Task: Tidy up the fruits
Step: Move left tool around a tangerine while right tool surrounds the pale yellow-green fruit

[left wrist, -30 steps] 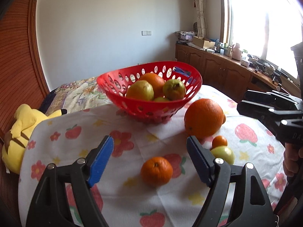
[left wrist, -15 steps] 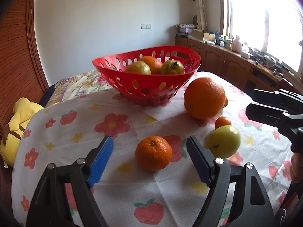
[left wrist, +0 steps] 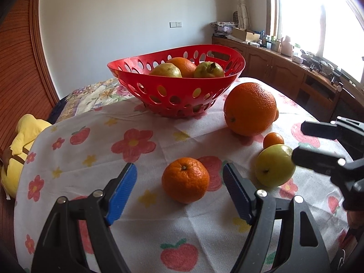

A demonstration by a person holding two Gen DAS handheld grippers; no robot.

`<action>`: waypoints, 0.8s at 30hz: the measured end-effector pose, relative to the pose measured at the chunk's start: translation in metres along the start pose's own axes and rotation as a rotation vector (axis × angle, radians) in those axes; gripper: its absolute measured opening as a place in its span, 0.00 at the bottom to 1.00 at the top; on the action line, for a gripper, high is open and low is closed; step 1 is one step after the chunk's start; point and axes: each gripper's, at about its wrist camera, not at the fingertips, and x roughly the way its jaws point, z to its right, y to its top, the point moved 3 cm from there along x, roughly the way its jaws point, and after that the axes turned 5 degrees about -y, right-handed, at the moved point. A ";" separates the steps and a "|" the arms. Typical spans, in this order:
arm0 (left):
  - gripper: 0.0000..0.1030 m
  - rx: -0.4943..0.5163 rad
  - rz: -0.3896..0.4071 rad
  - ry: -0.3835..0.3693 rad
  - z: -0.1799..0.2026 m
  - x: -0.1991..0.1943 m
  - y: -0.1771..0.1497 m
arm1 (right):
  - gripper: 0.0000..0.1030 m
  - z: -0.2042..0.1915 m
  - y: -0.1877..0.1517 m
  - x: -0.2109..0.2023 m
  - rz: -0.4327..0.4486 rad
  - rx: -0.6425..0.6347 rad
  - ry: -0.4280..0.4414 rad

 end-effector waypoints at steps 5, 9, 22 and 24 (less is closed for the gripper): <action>0.50 0.004 -0.008 -0.017 0.000 0.001 0.000 | 0.59 -0.005 -0.009 0.013 -0.044 -0.017 0.002; 0.44 0.011 -0.025 -0.023 0.002 0.005 0.000 | 0.60 -0.007 -0.014 0.022 -0.072 -0.020 0.001; 0.46 0.009 -0.036 -0.021 0.002 0.007 -0.001 | 0.56 -0.019 -0.019 0.031 -0.119 -0.069 0.010; 0.46 0.009 -0.037 -0.020 0.002 0.007 -0.001 | 0.56 -0.020 -0.021 0.028 -0.117 -0.079 0.010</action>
